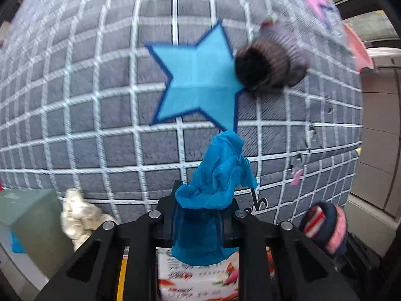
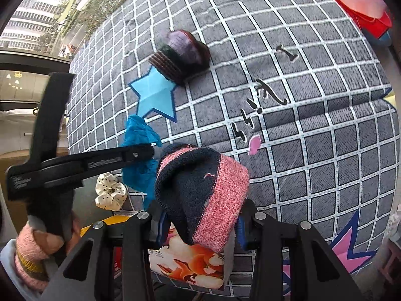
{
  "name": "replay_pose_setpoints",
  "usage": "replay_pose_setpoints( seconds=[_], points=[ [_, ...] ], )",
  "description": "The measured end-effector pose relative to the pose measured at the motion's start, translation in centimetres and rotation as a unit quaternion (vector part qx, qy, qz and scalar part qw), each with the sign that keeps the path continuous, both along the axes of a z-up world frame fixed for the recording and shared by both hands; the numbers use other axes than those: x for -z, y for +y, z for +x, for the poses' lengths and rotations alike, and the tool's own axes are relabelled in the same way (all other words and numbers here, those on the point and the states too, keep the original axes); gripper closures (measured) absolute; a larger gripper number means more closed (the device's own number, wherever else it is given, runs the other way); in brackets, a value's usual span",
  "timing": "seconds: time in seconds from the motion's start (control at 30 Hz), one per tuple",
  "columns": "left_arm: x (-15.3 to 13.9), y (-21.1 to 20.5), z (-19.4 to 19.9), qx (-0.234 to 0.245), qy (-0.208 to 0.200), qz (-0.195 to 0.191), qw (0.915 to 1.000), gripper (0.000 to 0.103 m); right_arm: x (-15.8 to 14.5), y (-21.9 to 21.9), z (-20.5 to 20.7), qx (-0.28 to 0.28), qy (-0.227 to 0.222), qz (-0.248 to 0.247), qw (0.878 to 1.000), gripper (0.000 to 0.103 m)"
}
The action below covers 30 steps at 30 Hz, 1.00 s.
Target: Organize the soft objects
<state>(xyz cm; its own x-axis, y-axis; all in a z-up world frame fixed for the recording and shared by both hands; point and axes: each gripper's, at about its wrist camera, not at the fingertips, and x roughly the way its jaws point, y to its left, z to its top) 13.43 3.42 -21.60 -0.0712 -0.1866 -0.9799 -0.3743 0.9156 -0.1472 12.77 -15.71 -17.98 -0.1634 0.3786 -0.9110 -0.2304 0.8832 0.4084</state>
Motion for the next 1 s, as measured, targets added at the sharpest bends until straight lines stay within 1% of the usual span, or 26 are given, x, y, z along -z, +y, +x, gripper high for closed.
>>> replay_pose_setpoints(
  seconds=[0.13,0.3,0.43,0.57,0.73,0.9,1.0],
  points=[
    [-4.2,1.5,-1.3,-0.004,-0.043,0.013,0.999,0.078,-1.0,0.9,0.1,-0.006,-0.014,0.004,1.0,0.061],
    [-7.6,3.8,-3.2,-0.008,-0.078,0.029,0.9965,0.078,-2.5,2.2,0.2,-0.018,-0.035,0.011,0.999,0.06],
    [-10.4,4.3,-5.3,-0.002,-0.105,0.045,0.9935,0.078,-3.9,3.6,-0.3,-0.03,-0.051,0.016,0.998,0.06],
    [-11.9,4.6,-7.0,0.004,-0.123,0.056,0.9908,0.078,-4.9,4.9,-1.5,-0.041,-0.063,0.019,0.997,0.061],
    [-12.8,5.2,-9.7,0.007,-0.135,0.054,0.9893,0.078,-6.0,5.9,-3.9,-0.049,-0.074,0.017,0.996,0.061],
    [-13.7,5.9,-12.3,0.005,-0.148,0.049,0.9878,0.078,-6.5,6.0,-6.9,-0.048,-0.076,0.007,0.996,0.061],
    [-14.4,5.9,-13.7,0.014,-0.155,0.047,0.9867,0.078,-6.9,5.6,-8.9,-0.042,-0.076,0.002,0.996,0.061]
  ],
)
